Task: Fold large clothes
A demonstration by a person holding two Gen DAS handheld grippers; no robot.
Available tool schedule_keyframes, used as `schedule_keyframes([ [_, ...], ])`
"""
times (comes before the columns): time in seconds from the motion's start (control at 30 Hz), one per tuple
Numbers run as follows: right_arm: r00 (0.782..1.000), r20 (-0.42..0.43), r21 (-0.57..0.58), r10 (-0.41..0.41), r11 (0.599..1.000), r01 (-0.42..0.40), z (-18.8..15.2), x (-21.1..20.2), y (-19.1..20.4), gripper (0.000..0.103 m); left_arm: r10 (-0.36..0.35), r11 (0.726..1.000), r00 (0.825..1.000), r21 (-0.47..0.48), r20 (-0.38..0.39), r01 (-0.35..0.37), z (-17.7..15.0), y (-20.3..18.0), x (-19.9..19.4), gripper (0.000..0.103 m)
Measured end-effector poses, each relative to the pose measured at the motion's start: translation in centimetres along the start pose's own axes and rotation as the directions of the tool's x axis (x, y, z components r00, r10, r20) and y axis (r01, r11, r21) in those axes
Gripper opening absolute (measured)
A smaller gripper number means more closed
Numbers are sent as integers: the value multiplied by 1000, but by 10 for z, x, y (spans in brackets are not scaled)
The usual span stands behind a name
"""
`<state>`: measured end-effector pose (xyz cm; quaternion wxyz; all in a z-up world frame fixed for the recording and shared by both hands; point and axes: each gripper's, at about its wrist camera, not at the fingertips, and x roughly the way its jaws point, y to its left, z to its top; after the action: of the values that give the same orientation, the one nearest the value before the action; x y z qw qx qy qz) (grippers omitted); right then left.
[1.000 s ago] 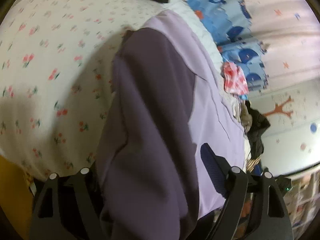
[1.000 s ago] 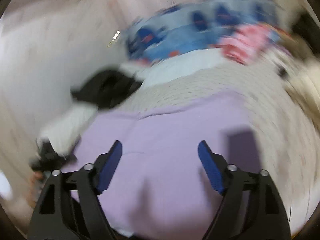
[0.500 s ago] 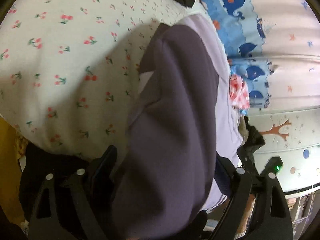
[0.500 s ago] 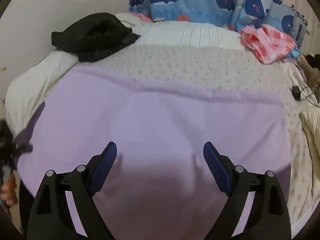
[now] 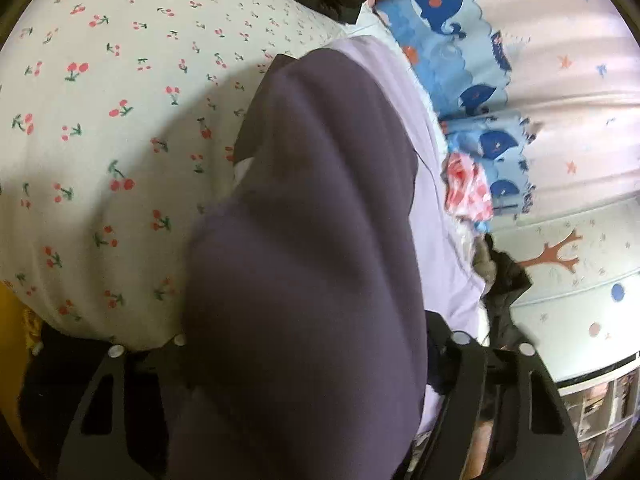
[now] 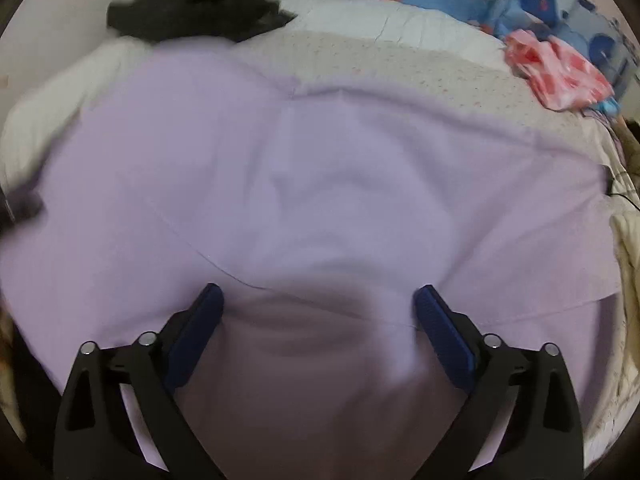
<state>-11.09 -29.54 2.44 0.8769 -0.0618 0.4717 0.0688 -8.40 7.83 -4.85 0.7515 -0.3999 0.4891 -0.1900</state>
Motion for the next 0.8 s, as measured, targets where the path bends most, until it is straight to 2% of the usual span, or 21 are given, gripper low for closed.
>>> schedule_keyframes([
  [0.07,1000,15,35,-6,999,6,2,-16,1,94,-6,999,1000,32,26,5,-1,-9,-5,59],
  [0.13,998,58,12,-3,1000,2,-4,-36,10,94,-32,999,999,36,28,31,2,-11,-10,56],
  [0.3,1000,-9,-21,-20,1000,20,-23,-17,16,96,-55,997,997,62,47,53,-5,-19,-16,52],
  [0.4,999,49,-7,-10,1000,10,-25,-45,20,95,-85,988,994,135,72,75,-8,-43,-29,49],
  [0.47,1000,22,-17,-20,1000,20,-32,-40,20,95,-86,981,993,182,77,71,-9,-61,-33,49],
  [0.6,1000,-15,-16,-9,1000,9,-49,-15,22,97,-99,942,993,327,66,72,-24,-122,-18,48],
  [0.67,1000,-19,-29,-16,999,15,-47,-17,24,97,-113,906,992,416,54,80,-38,-162,-10,48],
  [0.8,1000,-9,-56,24,998,-24,-53,-28,16,97,-127,853,992,512,8,105,-64,-216,14,48],
])
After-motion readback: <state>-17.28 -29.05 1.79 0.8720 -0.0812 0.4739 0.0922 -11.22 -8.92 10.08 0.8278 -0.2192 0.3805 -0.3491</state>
